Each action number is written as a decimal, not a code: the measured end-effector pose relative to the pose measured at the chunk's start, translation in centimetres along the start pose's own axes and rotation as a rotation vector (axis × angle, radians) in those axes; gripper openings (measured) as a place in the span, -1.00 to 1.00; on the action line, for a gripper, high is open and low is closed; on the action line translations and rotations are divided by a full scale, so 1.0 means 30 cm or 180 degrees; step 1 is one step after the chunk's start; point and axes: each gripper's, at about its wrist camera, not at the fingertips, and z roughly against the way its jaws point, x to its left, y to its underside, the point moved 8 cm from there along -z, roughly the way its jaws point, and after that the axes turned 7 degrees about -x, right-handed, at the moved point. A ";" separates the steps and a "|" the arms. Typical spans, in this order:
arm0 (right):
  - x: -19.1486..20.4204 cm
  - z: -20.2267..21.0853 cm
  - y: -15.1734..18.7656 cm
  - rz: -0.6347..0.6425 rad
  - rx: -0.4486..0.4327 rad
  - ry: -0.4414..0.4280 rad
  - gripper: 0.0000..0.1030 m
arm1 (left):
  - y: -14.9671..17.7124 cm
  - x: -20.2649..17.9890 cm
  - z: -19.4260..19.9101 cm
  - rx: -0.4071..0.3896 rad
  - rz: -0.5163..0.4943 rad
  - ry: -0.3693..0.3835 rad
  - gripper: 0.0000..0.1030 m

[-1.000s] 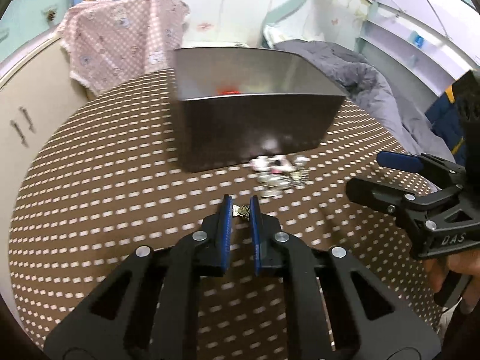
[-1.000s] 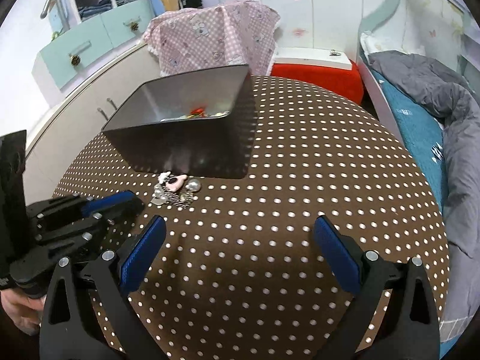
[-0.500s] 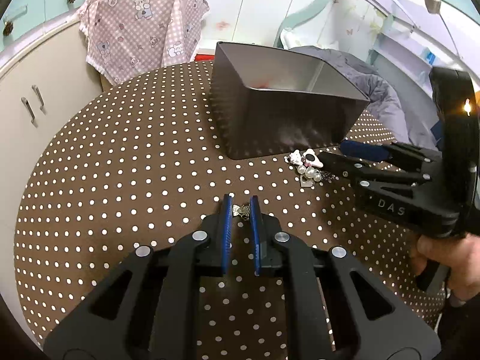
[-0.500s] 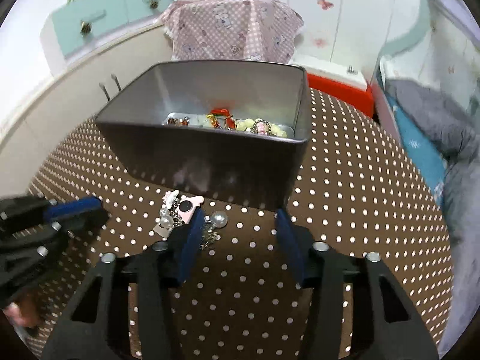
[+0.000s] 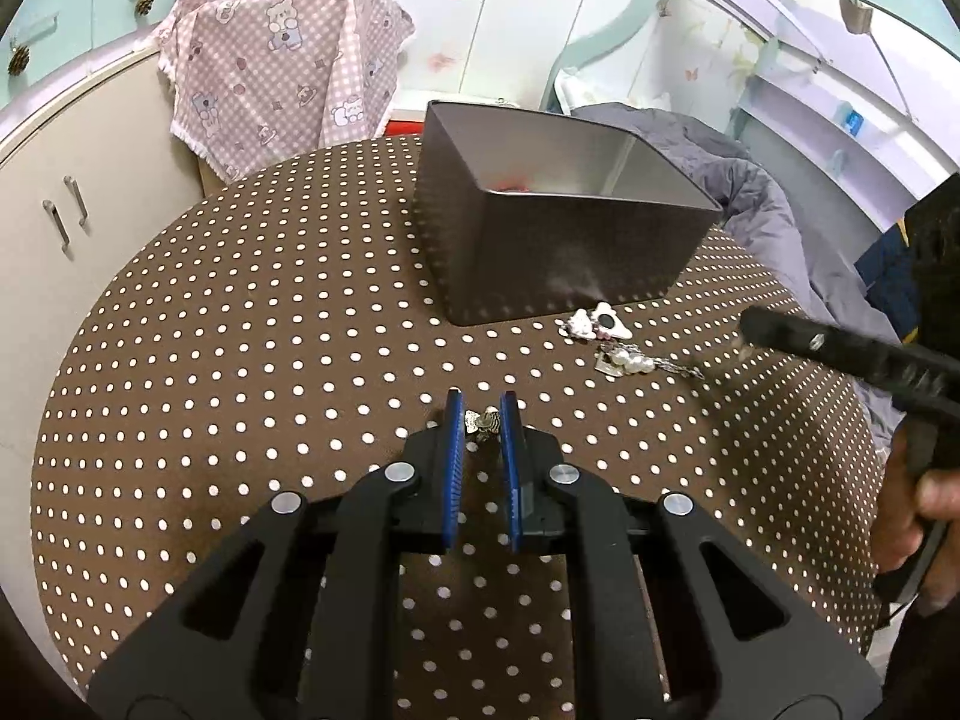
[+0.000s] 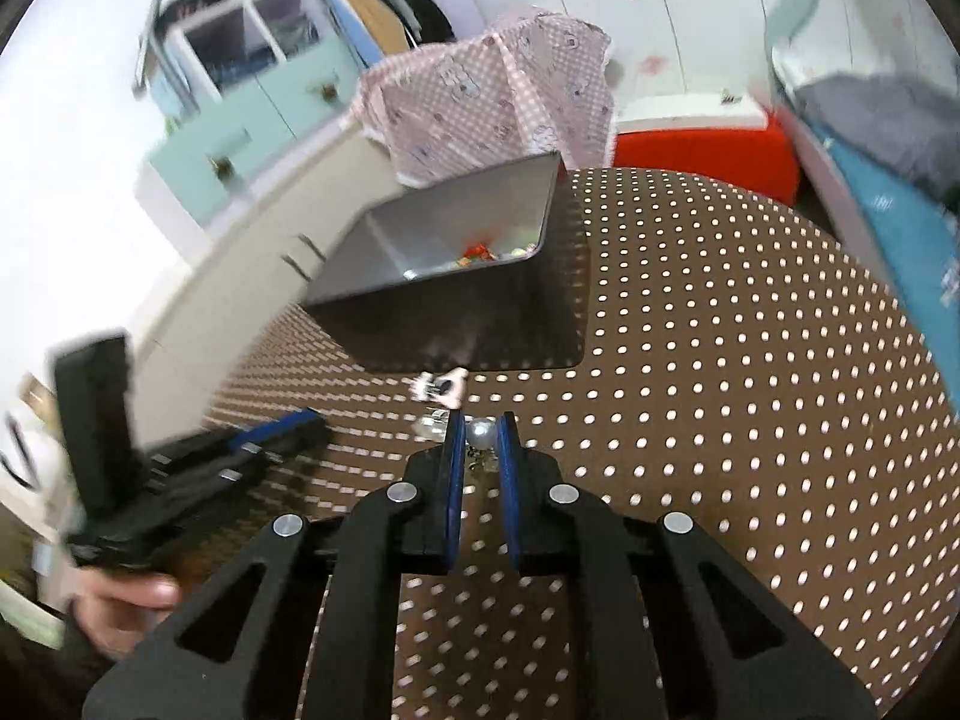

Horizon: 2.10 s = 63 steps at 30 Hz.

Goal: Organize jewelry
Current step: 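Carry the silver charm over the grey box and release it inside, then grasp the silver bead chain with the right gripper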

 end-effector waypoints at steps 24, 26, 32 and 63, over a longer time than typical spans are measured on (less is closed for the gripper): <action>0.241 0.106 -0.479 0.0959 -0.0583 0.0174 -0.81 | -0.558 -0.152 0.247 -0.0842 -0.0320 0.0138 -0.76; 0.235 0.085 -0.487 0.0943 -0.0529 0.0186 -0.81 | -0.579 -0.155 0.222 -0.0814 -0.0324 0.0135 -0.76; 0.197 -0.019 -0.493 0.0838 -0.0308 0.0216 -0.81 | -0.596 -0.146 0.137 -0.0638 -0.0306 0.0084 -0.75; 0.148 0.106 -0.432 0.0603 -0.0605 0.0439 0.84 | -0.489 -0.006 0.316 -0.1063 -0.0055 -0.0634 0.90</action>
